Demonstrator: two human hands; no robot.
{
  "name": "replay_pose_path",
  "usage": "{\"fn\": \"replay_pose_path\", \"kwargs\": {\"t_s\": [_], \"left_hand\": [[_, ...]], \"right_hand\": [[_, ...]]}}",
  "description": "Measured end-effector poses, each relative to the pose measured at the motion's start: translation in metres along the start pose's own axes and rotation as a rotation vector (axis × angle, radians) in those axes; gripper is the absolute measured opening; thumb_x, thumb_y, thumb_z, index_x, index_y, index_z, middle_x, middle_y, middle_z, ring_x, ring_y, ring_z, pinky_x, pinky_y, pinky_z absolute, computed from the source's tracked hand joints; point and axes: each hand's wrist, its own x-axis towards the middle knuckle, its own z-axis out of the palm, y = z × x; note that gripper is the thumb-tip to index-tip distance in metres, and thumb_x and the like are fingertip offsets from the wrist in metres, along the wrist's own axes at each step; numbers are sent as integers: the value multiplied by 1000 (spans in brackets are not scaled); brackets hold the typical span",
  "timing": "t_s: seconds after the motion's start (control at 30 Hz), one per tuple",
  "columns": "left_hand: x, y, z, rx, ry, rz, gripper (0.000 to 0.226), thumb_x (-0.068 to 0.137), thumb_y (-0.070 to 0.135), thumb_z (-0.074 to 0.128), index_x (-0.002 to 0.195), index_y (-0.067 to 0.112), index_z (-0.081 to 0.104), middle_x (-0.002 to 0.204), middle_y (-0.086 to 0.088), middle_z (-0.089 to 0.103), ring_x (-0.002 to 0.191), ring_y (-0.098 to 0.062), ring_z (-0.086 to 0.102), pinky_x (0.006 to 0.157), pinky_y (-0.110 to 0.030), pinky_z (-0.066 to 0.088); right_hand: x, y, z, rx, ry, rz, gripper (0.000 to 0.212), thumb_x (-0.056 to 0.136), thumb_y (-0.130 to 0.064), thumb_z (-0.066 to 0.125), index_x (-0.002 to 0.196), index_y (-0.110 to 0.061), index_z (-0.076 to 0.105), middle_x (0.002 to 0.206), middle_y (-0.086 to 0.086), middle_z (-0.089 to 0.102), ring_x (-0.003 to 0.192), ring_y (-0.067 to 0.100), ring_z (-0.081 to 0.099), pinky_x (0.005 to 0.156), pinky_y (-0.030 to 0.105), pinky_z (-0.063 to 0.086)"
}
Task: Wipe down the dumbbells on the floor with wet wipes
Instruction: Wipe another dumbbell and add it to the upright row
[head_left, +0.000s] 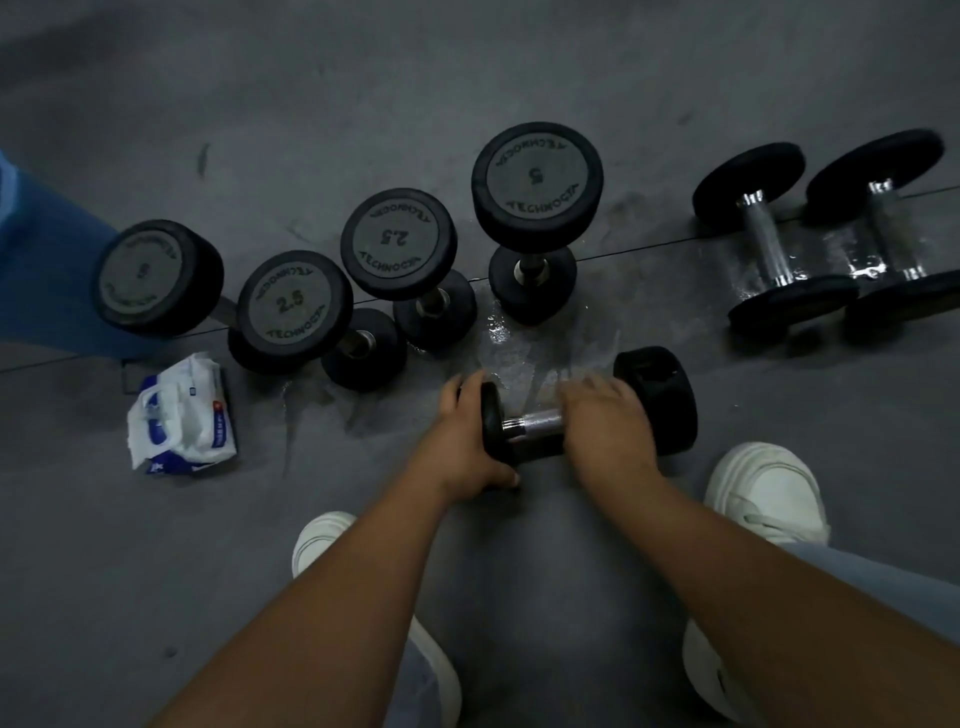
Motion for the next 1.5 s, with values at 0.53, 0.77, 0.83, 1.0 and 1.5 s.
{"fn": "replay_pose_path", "kwargs": {"t_s": [0.53,0.77,0.83,1.0,1.5], "left_hand": [[9,-15,-12,-395,98,-12,114,47,45,89,144,43,31,144,2,47,128,-14,51,112,-35,39],[-5,12,8,157,195,-30,125,59,37,91,153,41,9,161,-1,-6,124,-36,53,98,-38,48],[-4,14,6,172,228,-55,118,62,35,87,152,43,12,157,-5,10,113,-37,59,91,-36,49],[-21,19,22,92,290,-98,104,70,31,75,149,51,11,141,-6,30,101,-39,61,82,-36,49],[-102,-6,75,200,165,-114,103,85,30,70,152,47,-6,146,-12,26,101,-34,62,85,-39,50]], "right_hand": [[33,2,-8,-96,-165,-142,28,93,-24,44,120,-22,49,117,4,62,112,26,55,98,39,30],[41,8,9,-186,-164,-73,53,81,-56,60,120,-23,48,116,2,59,107,27,53,92,39,32],[44,9,8,-154,-156,-66,61,78,-67,56,121,-23,49,117,2,59,109,28,52,93,40,31],[40,12,0,-50,-245,-93,64,81,-70,51,124,-22,48,123,5,57,117,27,49,99,40,28],[-83,-15,11,154,-56,216,25,95,-26,44,107,-17,64,111,8,55,105,30,50,89,38,41]]}}
